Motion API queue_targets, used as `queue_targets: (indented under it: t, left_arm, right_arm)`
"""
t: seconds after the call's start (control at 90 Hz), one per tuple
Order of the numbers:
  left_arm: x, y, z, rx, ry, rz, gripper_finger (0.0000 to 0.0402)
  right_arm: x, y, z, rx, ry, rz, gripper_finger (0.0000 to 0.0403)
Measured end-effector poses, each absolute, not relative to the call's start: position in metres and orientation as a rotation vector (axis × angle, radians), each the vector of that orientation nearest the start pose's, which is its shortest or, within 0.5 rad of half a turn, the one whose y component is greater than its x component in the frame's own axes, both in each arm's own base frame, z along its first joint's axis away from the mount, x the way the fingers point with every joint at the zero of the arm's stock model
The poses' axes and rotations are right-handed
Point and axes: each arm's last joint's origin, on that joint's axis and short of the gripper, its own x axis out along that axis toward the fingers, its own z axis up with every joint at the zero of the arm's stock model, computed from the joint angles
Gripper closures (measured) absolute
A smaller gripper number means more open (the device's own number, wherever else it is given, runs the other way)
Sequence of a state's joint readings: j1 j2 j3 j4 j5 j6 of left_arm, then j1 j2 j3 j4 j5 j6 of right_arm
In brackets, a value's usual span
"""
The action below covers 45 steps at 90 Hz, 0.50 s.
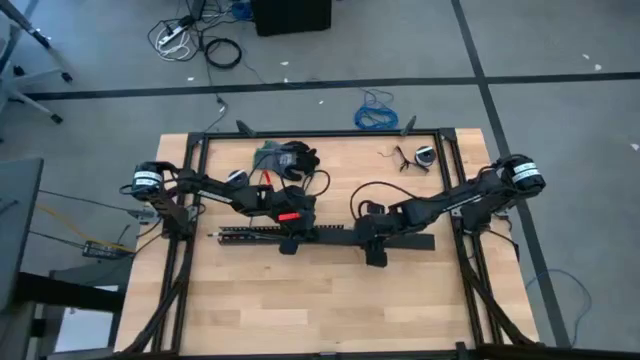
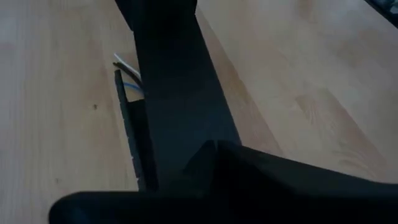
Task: Ziptie cables
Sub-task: Close the black cable duct cover
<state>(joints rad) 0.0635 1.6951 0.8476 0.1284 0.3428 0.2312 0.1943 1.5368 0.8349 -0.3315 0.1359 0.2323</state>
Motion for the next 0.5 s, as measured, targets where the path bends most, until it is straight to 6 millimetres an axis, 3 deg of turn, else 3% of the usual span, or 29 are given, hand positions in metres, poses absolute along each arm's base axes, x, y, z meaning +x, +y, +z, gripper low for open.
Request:
queue_targets:
  t: [0.5]
  left_arm:
    - [0.3323,0.0117,0.1617,0.078,0.651,-0.343,0.0390]
  right_arm:
    - [0.2842,0.0477,0.1733,0.049,0.995,-0.068,0.0174]
